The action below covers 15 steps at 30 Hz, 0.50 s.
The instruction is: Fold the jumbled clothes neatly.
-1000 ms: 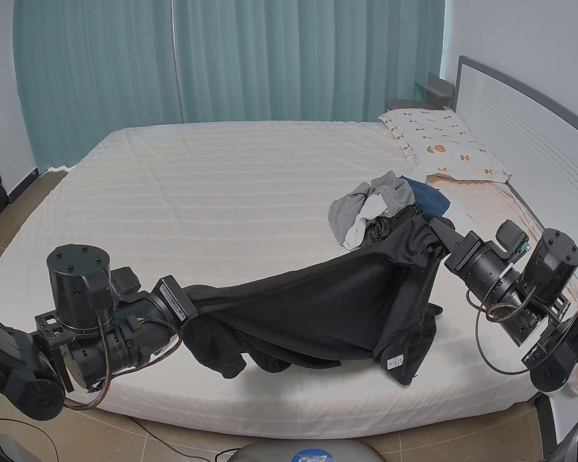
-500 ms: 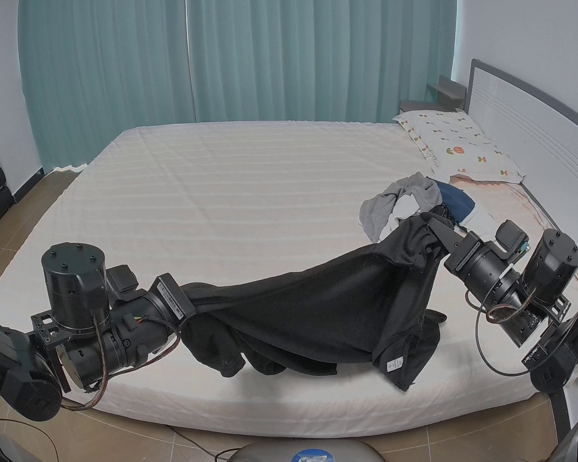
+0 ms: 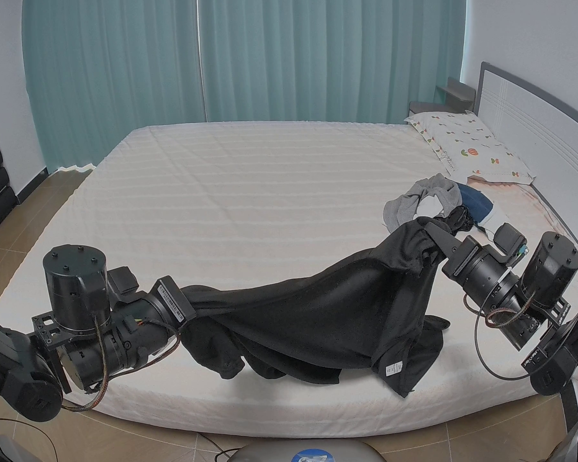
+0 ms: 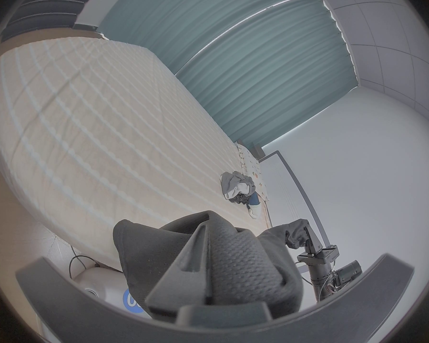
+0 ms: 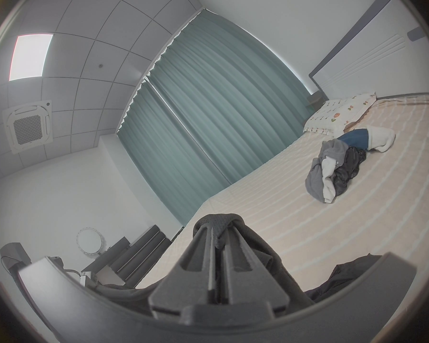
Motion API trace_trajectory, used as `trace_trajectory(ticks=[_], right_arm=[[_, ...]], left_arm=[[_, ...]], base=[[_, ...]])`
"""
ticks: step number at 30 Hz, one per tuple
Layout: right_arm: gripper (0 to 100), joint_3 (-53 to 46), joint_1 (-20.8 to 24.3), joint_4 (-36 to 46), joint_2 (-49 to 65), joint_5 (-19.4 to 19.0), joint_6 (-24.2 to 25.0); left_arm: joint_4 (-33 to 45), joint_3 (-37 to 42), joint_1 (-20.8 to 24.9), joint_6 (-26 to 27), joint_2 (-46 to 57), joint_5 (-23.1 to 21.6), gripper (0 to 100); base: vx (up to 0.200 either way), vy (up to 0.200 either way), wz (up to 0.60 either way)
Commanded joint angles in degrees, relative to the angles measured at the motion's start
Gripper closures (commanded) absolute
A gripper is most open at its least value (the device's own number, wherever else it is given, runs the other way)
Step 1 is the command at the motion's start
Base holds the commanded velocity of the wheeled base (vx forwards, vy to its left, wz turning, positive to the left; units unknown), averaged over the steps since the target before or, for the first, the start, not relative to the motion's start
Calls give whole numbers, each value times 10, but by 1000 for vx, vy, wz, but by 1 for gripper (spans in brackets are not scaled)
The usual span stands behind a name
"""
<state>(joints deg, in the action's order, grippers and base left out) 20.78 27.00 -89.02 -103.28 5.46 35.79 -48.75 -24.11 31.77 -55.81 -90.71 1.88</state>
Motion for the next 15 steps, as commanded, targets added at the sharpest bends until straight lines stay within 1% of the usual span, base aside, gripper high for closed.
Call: trace_trajectory(ticks=[1,8,13,15], right_arm=[[100,-1,1,-5,1,0,-1],[100,-21,1,-5,10,-2,-3],[100,-34,18,-5,40,-5,-5],[100,-43,24,-4,70,-7,-9]], left_arm=[[0,0,0,-1,-2,0,100],[0,1,1,0,0,0,100],[0,2,2,0,4,0,100],[0,2,3,0,5,0,100]], base=[[-200,0,0],[-200,0,0],[-200,0,0],[-200,0,0]])
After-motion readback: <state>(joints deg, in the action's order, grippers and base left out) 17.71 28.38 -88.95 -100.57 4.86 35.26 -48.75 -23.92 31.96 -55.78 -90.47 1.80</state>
